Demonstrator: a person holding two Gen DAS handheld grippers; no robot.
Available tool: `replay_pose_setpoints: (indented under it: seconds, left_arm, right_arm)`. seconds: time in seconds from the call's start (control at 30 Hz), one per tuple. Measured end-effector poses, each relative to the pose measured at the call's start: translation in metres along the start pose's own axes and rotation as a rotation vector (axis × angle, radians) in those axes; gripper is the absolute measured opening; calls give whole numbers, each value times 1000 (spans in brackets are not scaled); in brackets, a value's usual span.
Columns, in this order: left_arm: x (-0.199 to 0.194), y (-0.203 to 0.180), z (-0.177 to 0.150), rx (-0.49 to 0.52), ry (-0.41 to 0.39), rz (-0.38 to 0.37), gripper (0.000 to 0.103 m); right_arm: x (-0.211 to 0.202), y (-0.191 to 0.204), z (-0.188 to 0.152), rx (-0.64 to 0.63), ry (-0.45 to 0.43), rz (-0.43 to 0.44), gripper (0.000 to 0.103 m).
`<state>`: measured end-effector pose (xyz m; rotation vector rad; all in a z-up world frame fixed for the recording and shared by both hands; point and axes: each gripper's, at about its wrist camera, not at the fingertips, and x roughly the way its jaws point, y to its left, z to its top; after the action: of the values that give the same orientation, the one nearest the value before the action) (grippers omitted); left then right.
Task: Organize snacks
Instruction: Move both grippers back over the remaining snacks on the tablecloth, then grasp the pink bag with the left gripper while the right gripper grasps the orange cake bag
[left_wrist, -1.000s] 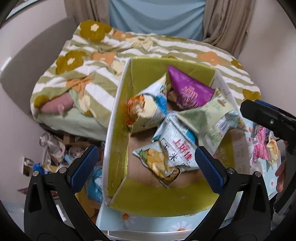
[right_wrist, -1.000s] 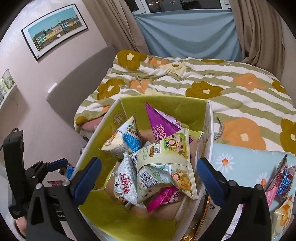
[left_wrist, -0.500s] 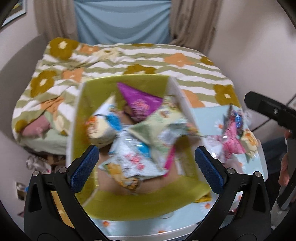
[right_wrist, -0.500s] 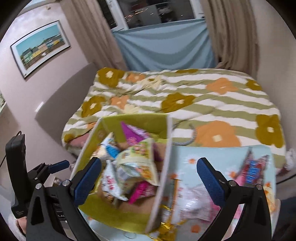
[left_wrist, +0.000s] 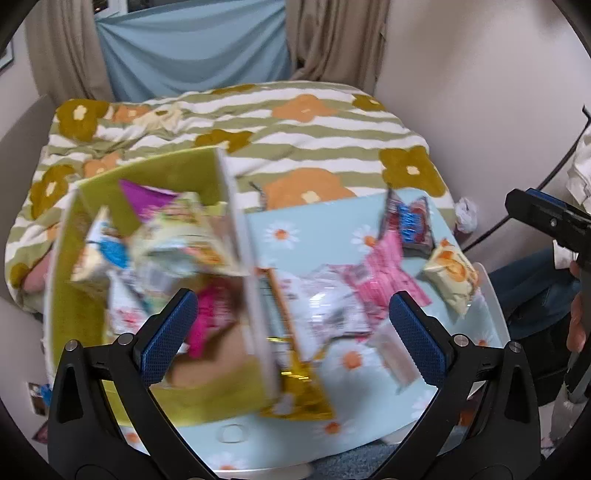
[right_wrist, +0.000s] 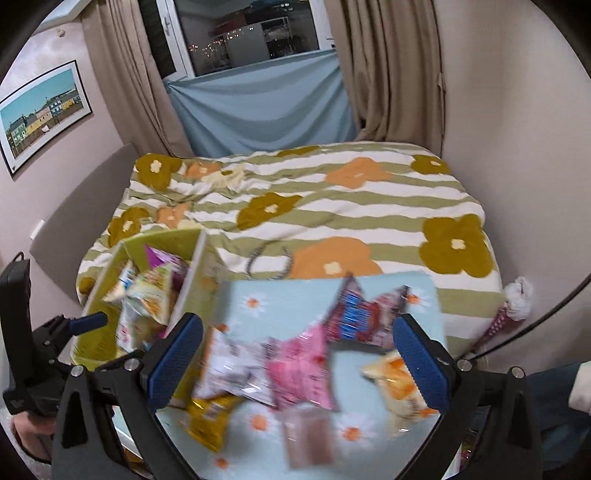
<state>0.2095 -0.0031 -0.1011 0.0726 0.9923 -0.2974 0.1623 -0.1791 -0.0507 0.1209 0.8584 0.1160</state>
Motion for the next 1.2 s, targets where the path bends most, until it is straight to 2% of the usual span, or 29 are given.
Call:
replay_pose_setpoints:
  seconds: [0.1,0.3,0.53,0.73,0.9,1.13,1.2]
  left_arm:
    - [17,-40,-1,62,15,-1,103]
    - [62,-94,-9,229,86,20,103]
    - [115,-121,-19,500,195,63,103]
    - [149,-135,-18,707,263,55,103]
    - [174,-144,-12,799,326,18,103]
    - [200,-148,-7,820,396,-49,103]
    - [206,-144,-7,811,417,-63,95]
  right_arm:
    - [0,-35,-10,-7,28,1,103]
    - [15,-88,-31,-5,100,-2,103]
    - [47,-116,-58,-14,185,7,103]
    - [77,-124,-78,-35,230,6,103]
    - [95,-129,-90,-63,250,-2,103]
    - [110,-127,-97,-105,247,-9,103]
    - [113,-127,-99,-117,246,-15,103]
